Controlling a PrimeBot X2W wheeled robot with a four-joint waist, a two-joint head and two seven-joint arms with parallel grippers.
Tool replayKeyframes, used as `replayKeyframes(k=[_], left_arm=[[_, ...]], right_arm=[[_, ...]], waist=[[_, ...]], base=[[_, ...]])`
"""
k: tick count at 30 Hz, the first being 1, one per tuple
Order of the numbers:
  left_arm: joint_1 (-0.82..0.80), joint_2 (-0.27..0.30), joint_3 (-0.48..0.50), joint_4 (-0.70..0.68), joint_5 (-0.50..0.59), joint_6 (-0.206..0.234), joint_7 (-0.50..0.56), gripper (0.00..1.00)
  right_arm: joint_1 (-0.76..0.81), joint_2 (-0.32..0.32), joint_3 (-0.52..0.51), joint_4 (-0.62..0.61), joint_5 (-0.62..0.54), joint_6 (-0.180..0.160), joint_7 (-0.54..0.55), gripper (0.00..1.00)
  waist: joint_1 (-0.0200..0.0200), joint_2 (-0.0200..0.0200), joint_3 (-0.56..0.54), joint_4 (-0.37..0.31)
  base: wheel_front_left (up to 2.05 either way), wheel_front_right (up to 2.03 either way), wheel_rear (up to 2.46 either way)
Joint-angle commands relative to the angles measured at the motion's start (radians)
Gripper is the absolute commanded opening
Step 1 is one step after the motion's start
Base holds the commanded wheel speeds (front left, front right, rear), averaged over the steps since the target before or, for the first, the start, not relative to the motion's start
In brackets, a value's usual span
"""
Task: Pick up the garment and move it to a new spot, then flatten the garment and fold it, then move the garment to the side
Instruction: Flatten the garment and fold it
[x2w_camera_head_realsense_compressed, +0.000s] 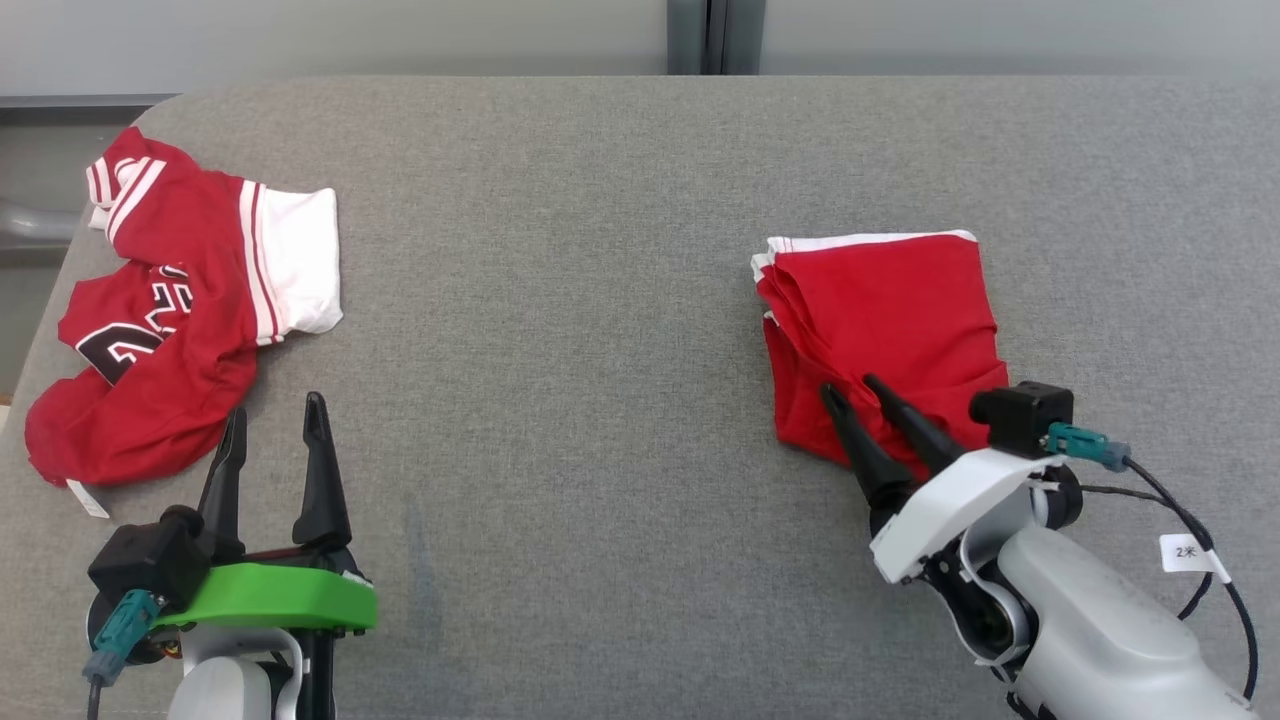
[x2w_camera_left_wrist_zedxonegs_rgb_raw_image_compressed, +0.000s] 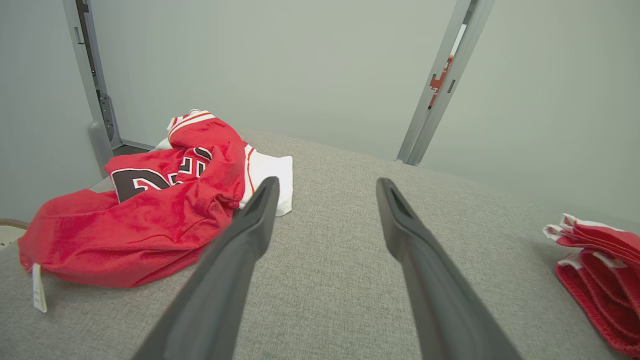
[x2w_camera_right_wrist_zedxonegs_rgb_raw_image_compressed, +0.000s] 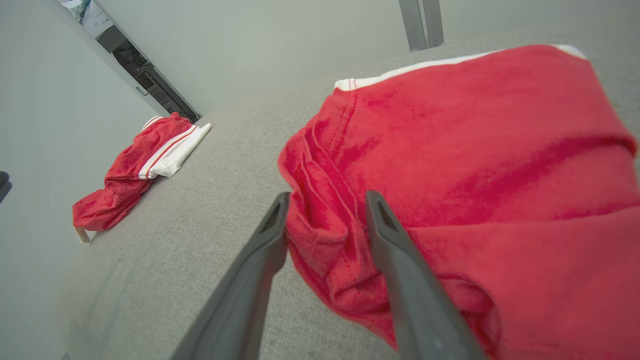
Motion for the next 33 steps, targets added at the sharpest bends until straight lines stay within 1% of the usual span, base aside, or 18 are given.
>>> replayKeyframes(k=[1,5,9,12,15,16,17,18,20,26,30,33], left_arm=[[0.005,0.003,0.005,0.003,0.002,-0.002,0.0,1.0],[0.005,0.003,0.007,0.005,0.007,-0.002,0.0,1.0],[0.006,0.003,0.003,0.005,0.013,-0.002,0.0,1.0],[-0.001,0.003,-0.001,0.008,0.014,-0.002,0.0,1.0],[-0.009,0.003,-0.007,0.009,0.012,-0.002,0.0,1.0],[-0.011,0.003,-0.009,0.01,0.011,-0.002,0.0,1.0],[-0.013,0.003,-0.01,0.01,0.009,-0.002,0.0,1.0],[-0.015,0.003,-0.014,0.011,0.008,-0.003,0.0,1.0],[-0.021,0.003,-0.022,0.014,0.006,-0.003,0.0,1.0],[-0.029,0.003,-0.034,0.018,-0.001,-0.003,0.0,1.0],[-0.027,0.003,-0.038,0.021,-0.003,-0.003,0.0,1.0],[-0.027,0.003,-0.039,0.021,-0.005,-0.003,0.0,1.0]], right_arm=[[0.007,-0.009,-0.021,-0.011,0.008,0.0,-0.008,1.0],[0.006,-0.037,-0.101,-0.056,0.014,0.0,-0.011,1.0],[0.031,-0.059,-0.23,-0.095,-0.005,0.0,-0.012,1.0],[0.039,-0.078,-0.317,-0.087,-0.045,0.0,-0.012,1.0],[0.041,-0.084,-0.363,-0.058,-0.1,0.0,-0.012,1.0],[0.04,-0.08,-0.369,-0.043,-0.121,0.0,-0.012,0.48],[0.036,-0.074,-0.373,-0.032,-0.131,0.0,-0.012,0.28],[0.032,-0.073,-0.371,-0.01,-0.151,0.0,-0.012,0.0],[0.016,-0.07,-0.364,0.028,-0.183,0.0,-0.012,0.0],[-0.007,-0.026,-0.331,0.131,-0.244,0.0,-0.012,0.0],[-0.004,0.013,-0.262,0.159,-0.274,0.0,-0.012,0.0],[0.014,0.036,-0.213,0.15,-0.278,0.0,-0.012,0.0]], waist=[[0.0,0.0,-0.001,-0.004],[0.0,0.0,-0.006,-0.012],[0.0,0.0,-0.007,-0.014],[0.0,0.0,-0.005,-0.011],[0.0,0.0,0.001,-0.005],[0.0,0.0,0.003,-0.003],[0.0,0.0,0.005,-0.002],[0.0,0.0,0.007,0.001],[0.0,0.0,0.012,0.008],[0.0,0.0,0.02,0.027],[0.0,0.0,0.02,0.036],[0.0,0.0,0.02,0.041]], base=[[0.0,0.0,0.0],[0.0,0.0,0.0],[0.0,0.0,0.0],[0.0,0.0,0.0],[0.0,0.0,0.0],[0.0,0.0,0.0],[0.0,0.0,0.0],[0.0,0.0,0.0],[0.0,0.0,0.0],[0.0,0.0,0.0],[0.0,0.0,0.0],[0.0,0.0,0.0]])
